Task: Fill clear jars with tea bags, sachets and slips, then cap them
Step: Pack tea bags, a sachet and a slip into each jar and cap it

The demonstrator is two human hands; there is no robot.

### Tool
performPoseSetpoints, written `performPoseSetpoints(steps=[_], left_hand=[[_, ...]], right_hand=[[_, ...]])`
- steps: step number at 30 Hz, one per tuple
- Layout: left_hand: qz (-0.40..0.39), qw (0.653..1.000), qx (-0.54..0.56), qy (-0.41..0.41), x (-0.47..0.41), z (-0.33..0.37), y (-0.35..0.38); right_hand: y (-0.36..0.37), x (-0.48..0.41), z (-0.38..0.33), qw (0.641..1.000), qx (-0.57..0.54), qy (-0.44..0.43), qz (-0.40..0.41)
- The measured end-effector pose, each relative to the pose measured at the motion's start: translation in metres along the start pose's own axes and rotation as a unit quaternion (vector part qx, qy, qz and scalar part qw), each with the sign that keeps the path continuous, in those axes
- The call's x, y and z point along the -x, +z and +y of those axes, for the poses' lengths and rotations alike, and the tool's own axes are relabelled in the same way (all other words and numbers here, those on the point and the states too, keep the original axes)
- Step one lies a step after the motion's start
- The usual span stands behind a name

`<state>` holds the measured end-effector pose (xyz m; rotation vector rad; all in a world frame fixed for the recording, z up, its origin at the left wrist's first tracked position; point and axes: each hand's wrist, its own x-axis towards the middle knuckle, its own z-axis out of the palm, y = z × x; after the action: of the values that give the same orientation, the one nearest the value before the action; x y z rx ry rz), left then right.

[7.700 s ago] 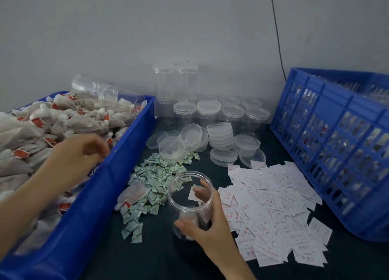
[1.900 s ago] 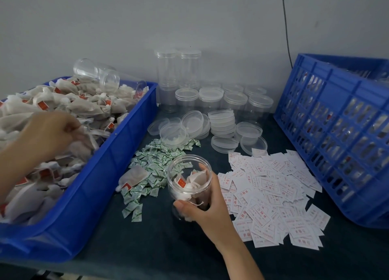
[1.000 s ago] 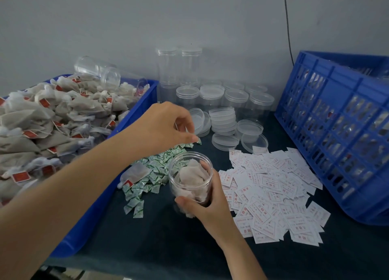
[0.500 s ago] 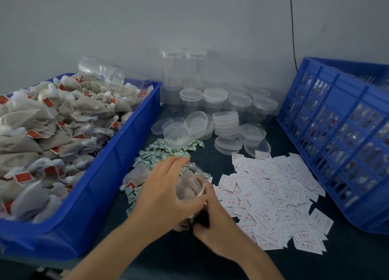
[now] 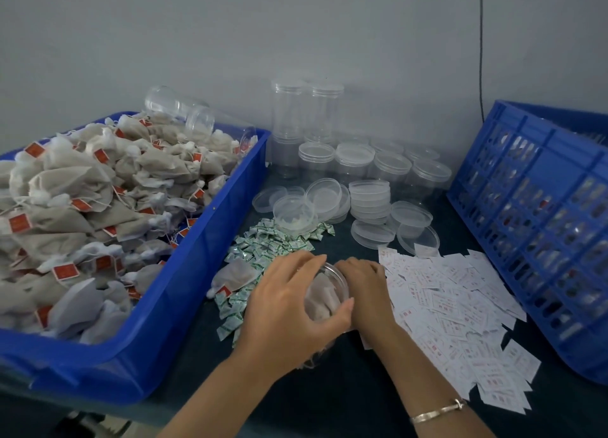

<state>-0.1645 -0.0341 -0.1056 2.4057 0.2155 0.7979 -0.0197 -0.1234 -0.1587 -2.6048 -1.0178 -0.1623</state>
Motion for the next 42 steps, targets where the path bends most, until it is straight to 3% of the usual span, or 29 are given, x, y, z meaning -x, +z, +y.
performPoseSetpoints(steps=[2,4,8,11,16,21,24,27,35,38,42], left_hand=[[0.002,1.000,-0.001,0.002,0.000,-0.001,0.000],[0.002,1.000,-0.002,0.004,0.000,-0.002,0.001],[0.008,1.000,-0.001,0.009,0.000,-0.003,0.003],[0.013,1.000,-0.005,0.009,-0.001,-0.003,0.003],[0.019,1.000,0.011,0.007,0.000,-0.002,0.003],[0.018,1.000,0.012,0.000,0.000,-0.002,0.002],[0.017,1.000,0.011,0.001,0.000,-0.001,0.002],[0.022,1.000,0.007,0.004,0.000,-0.001,0.002],[0.024,1.000,0.010,0.010,0.000,-0.002,0.002],[0.030,0.999,0.011,0.011,-0.001,-0.003,0.002],[0.031,0.999,0.012,0.016,-0.001,-0.004,0.002]], right_hand=[[-0.006,0.000,0.001,1.000,-0.027,-0.002,0.002],[-0.020,0.003,0.000,0.992,-0.127,0.008,0.022],[-0.067,0.018,-0.009,0.932,-0.342,0.017,0.118],[-0.096,0.037,-0.021,0.906,-0.396,-0.057,0.136],[-0.098,0.055,-0.028,0.930,-0.351,-0.103,0.044],[-0.082,0.038,0.009,0.955,-0.286,-0.002,0.071],[-0.062,0.022,0.036,0.978,-0.197,0.070,0.011],[-0.044,0.007,0.046,0.979,-0.142,0.134,-0.060],[-0.044,-0.029,0.042,0.963,-0.005,0.143,-0.231],[-0.049,-0.036,0.039,0.964,-0.006,0.122,-0.238],[-0.066,-0.036,0.035,0.968,-0.152,0.116,-0.160]])
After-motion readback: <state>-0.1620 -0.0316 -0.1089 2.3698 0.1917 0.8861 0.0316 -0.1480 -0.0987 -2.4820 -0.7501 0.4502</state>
